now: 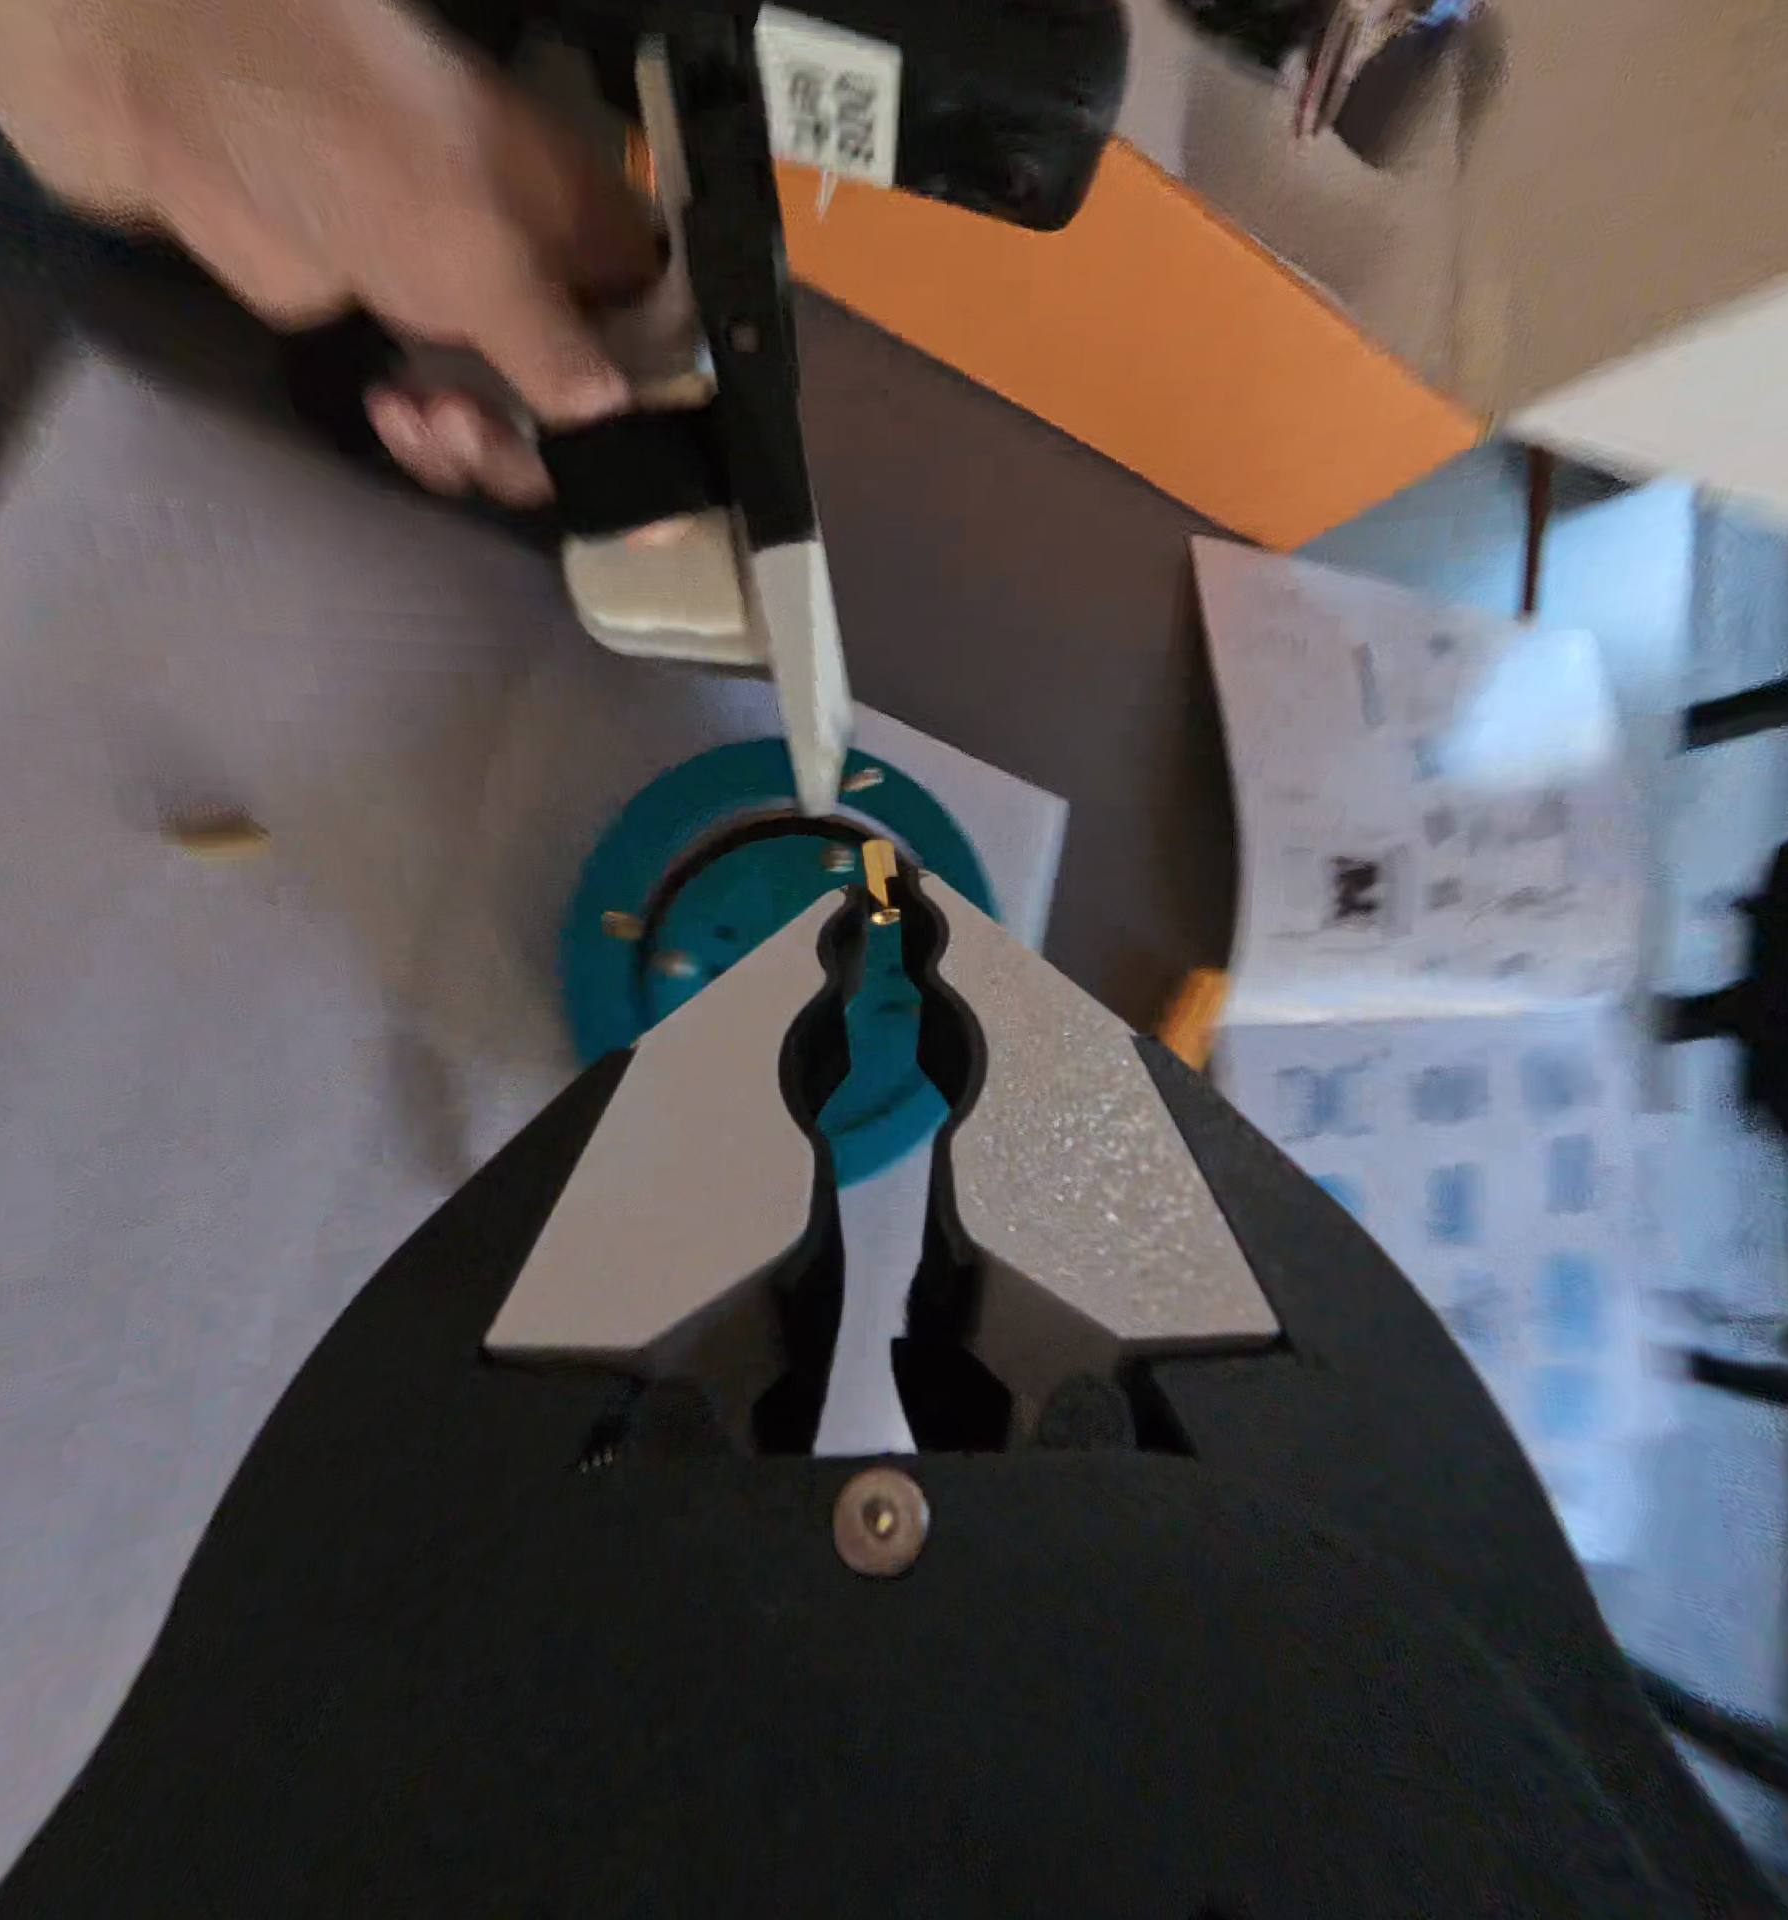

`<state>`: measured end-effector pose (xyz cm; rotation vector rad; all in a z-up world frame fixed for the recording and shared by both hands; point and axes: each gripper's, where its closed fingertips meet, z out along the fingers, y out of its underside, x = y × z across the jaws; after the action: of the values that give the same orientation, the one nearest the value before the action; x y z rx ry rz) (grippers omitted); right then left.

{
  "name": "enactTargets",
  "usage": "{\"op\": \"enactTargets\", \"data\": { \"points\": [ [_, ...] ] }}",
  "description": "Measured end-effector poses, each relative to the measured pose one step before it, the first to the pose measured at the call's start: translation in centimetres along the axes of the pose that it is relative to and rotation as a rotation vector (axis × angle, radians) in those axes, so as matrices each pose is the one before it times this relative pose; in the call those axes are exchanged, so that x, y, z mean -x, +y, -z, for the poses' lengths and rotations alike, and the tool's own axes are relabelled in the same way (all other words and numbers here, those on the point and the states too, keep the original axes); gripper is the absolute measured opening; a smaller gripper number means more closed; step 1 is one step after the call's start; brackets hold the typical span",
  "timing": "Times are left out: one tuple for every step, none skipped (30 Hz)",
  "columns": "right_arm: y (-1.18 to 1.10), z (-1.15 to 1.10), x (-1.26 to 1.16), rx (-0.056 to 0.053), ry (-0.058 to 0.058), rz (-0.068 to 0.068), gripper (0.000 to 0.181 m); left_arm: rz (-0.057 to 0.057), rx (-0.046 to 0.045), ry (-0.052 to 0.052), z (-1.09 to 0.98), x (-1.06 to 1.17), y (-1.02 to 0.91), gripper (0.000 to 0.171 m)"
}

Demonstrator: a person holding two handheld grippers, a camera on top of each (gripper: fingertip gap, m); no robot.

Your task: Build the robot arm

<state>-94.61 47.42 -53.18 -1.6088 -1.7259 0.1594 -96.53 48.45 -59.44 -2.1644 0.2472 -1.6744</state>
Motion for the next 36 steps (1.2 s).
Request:
{"op": "enactTargets", "data": {
  "points": [
    [-0.311,-0.535,-0.560,0.0709,-0.0133,0.1581,0.004,-0.0005,-0.00044,-0.0004,0.001,-0.004,-0.001,0.006],
    [-0.311,-0.629,0.633,0.0447,-0.0872,0.1624,0.004,0.0003,-0.00047,-0.0001,-0.005,0.009,-0.003,0.006],
    [-0.097,-0.685,0.098,0.0371,-0.0507,0.1287,0.004,0.0016,-0.00053,0.0001,0.002,0.008,0.000,0.006],
    [0.385,-0.681,-0.789,0.0608,0.0036,0.0910,0.005,0.0020,-0.00075,0.0011,-0.004,0.004,-0.008,0.006],
    [0.350,-0.637,0.036,0.0543,-0.0423,0.0811,0.005,0.0014,-0.00040,0.0014,0.001,-0.001,0.006,0.006],
    [-0.072,-0.451,0.311,0.0215,-0.0424,0.0658,0.005,0.0011,0.00004,0.0008,-0.004,-0.006,-0.004,0.006],
    [-0.215,-0.263,-0.040,0.0059,-0.0001,0.0553,0.005,0.0011,0.00020,0.0005,-0.005,0.007,0.002,0.006],
    [-0.032,-0.152,-0.036,0.0125,0.0139,0.0554,0.005,0.0010,0.00001,0.0006,-0.004,-0.003,-0.005,0.006],
    [0.223,-0.102,-0.081,0.0266,0.0281,0.0497,0.005,0.0007,-0.00014,0.0006,0.005,0.008,0.005,0.006],
    [0.278,-0.062,-0.040,0.0233,0.0334,0.0432,0.005,0.0002,-0.00014,0.0004,0.001,-0.011,0.007,0.006],
    [0.093,-0.012,0.110,0.0050,0.0272,0.0277,0.005,-0.0001,-0.00010,0.0002,-0.001,-0.003,-0.001,0.006],
    [-0.050,0.008,0.142,-0.0074,0.0222,0.0069,0.005,-0.0003,-0.00002,0.0001,-0.010,-0.002,0.001,0.006],
    [-0.051,-0.009,0.160,-0.0089,0.0165,-0.0085,0.004,-0.0011,-0.00013,0.0000,0.003,-0.005,0.003,0.006],
    [0.053,-0.062,0.106,-0.0014,0.0139,-0.0118,0.004,-0.0016,-0.00032,-0.0005,-0.006,-0.007,-0.002,0.006],
    [0.173,-0.107,0.129,0.0044,0.0068,-0.0076,0.005,-0.0012,-0.00054,-0.0003,-0.009,-0.002,-0.001,0.006],
    [0.230,-0.122,0.177,0.0080,-0.0015,-0.0061,0.004,-0.0002,-0.00032,0.0004,0.000,-0.008,0.005,0.006],
    [0.328,-0.113,0.050,0.0130,0.0009,-0.0096,0.005,0.0005,0.00005,0.0007,-0.004,-0.001,-0.004,0.006],
    [0.335,-0.072,0.081,0.0104,-0.0050,-0.0132,0.005,0.0016,0.00036,0.0010,-0.001,-0.013,0.000,0.006],
    [0.234,0.001,0.072,-0.0004,-0.0056,-0.0211,0.005,0.0031,0.00036,0.0010,0.000,0.004,-0.011,0.006],
    [0.110,0.085,0.075,-0.0121,-0.0045,-0.0300,0.005,0.0066,0.00124,0.0026,-0.001,-0.017,-0.009,0.006],
    [-0.012,0.168,0.111,-0.0199,-0.0051,-0.0334,0.005,0.0124,0.00195,0.0085,0.000,-0.097,-0.027,0.009],
    [-0.015,0.209,0.102,-0.0199,-0.0030,-0.0322,0.005,0.0179,0.00219,0.0133,0.024,-0.162,-0.036,0.014],
    [0.034,0.217,0.065,-0.0145,0.0031,-0.0269,0.005,0.0240,0.00310,0.0108,0.037,-0.105,-0.026,0.018],
    [0.086,0.216,0.043,-0.0104,0.0056,-0.0215,0.005,0.0226,0.00489,0.0012,0.034,0.020,0.004,0.019],
    [0.122,0.212,0.037,-0.0065,0.0057,-0.0184,0.005,0.0129,0.00683,-0.0058,0.032,0.087,0.054,0.019],
    [0.113,0.225,0.022,-0.0061,0.0065,-0.0170,0.005,0.0112,0.00881,-0.0081,0.039,0.066,0.074,0.020],
    [0.053,0.228,0.029,-0.0084,0.0058,-0.0161,0.005,0.0156,0.01047,-0.0049,0.071,-0.018,0.069,0.022],
    [0.040,0.224,0.074,-0.0086,0.0023,-0.0144,0.005,0.0170,0.01095,0.0008,0.088,-0.112,0.092,0.024],
    [0.037,0.204,0.069,-0.0064,0.0036,-0.0110,0.005,0.0220,0.01026,0.0013,0.039,-0.083,0.127,0.026],
    [0.047,0.177,0.052,-0.0053,0.0041,-0.0074,0.005,0.0183,0.01141,-0.0052,-0.020,0.036,0.203,0.025],
    [0.060,0.142,0.067,-0.0033,0.0025,-0.0062,0.005,0.0049,0.01079,-0.0120,-0.011,0.133,0.203,0.023],
    [0.090,0.117,0.084,-0.0017,0.0011,-0.0058,0.005,0.0004,0.00394,-0.0132,0.057,0.119,0.081,0.024],
    [0.065,0.088,0.082,-0.0029,0.0005,-0.0058,0.005,0.0049,-0.00432,-0.0056,0.069,-0.017,-0.053,0.029],
    [0.068,0.074,0.063,-0.0026,0.0017,-0.0065,0.005,0.0069,-0.00469,-0.0034,0.037,-0.102,-0.052,0.033],
    [0.100,0.042,0.072,-0.0015,0.0012,-0.0054,0.005,0.0024,-0.00202,-0.0089,0.056,-0.040,-0.043,0.036],
    [0.103,0.027,0.073,-0.0007,0.0005,-0.0056,0.005,-0.0026,-0.00327,-0.0077,0.074,-0.075,-0.073,0.038]
  ]
}}
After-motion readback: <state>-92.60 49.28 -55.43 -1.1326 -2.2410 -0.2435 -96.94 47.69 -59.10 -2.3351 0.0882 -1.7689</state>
